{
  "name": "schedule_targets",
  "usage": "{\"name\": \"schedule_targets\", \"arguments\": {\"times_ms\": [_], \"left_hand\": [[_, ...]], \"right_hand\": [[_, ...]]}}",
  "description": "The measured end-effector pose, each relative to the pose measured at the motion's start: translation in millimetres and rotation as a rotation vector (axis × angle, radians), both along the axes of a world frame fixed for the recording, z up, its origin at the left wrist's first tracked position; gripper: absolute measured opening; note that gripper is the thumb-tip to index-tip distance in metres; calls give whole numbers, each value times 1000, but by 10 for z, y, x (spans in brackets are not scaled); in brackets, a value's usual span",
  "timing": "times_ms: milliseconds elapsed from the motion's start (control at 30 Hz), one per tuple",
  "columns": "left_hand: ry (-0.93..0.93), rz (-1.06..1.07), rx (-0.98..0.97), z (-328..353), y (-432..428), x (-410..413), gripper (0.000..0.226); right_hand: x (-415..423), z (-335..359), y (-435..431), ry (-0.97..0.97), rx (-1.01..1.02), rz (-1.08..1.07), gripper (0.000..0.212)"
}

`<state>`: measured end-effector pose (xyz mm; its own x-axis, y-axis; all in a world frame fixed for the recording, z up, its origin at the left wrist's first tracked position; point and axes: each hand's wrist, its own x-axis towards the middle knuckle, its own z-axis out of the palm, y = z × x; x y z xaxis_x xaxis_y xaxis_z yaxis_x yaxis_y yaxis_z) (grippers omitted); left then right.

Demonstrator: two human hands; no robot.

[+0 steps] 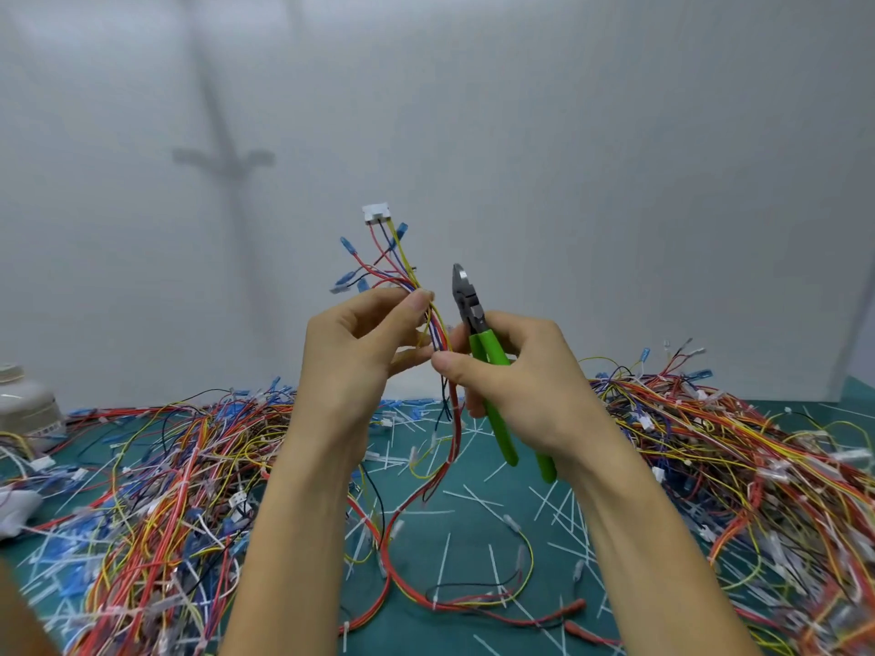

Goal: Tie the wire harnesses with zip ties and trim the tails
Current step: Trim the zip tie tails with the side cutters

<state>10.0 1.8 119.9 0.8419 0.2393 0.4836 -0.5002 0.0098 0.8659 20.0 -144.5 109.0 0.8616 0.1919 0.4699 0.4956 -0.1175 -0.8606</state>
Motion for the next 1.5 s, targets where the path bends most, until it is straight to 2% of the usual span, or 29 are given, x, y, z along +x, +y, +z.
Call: {"name": "schedule_targets", "arguments": {"times_ms": [167,367,400,467,533,600,833,933,1167,1267,1333,1400,1500], "left_hand": [[-74,198,327,-52,113,44,18],[-195,450,320,-24,211,26,15],[-220,443,315,-11,216,5,17],[-165,225,307,28,207,-66,29],[-4,11,449,40,166,-115,32],[102,-70,577,19,114,-112,23],[105,-156,401,36,187,-139,19],[95,-139,298,24,228,-131,6],[97,-115,79,4,245,-84,13],[82,-147,8,3,248,-80,30],[77,-148,-12,-5,248,-71,34],[80,-129,-8,-17,243,-54,29],[82,-90,10,-23,237,-38,27]], "right_hand": [[41,6,-79,109,208,65,12],[52,16,-149,179,312,108,5],[51,18,-149,192,330,119,4],[51,24,-147,212,362,136,12],[53,27,-136,214,360,144,20],[52,22,-108,214,345,160,23],[16,29,-73,179,384,242,21],[-6,52,-80,133,384,233,18],[-44,87,-187,53,243,229,17],[-49,91,-209,12,171,207,18],[-47,91,-218,-14,135,201,19],[-44,91,-235,-24,112,216,24],[-34,85,-242,35,45,223,35]]}}
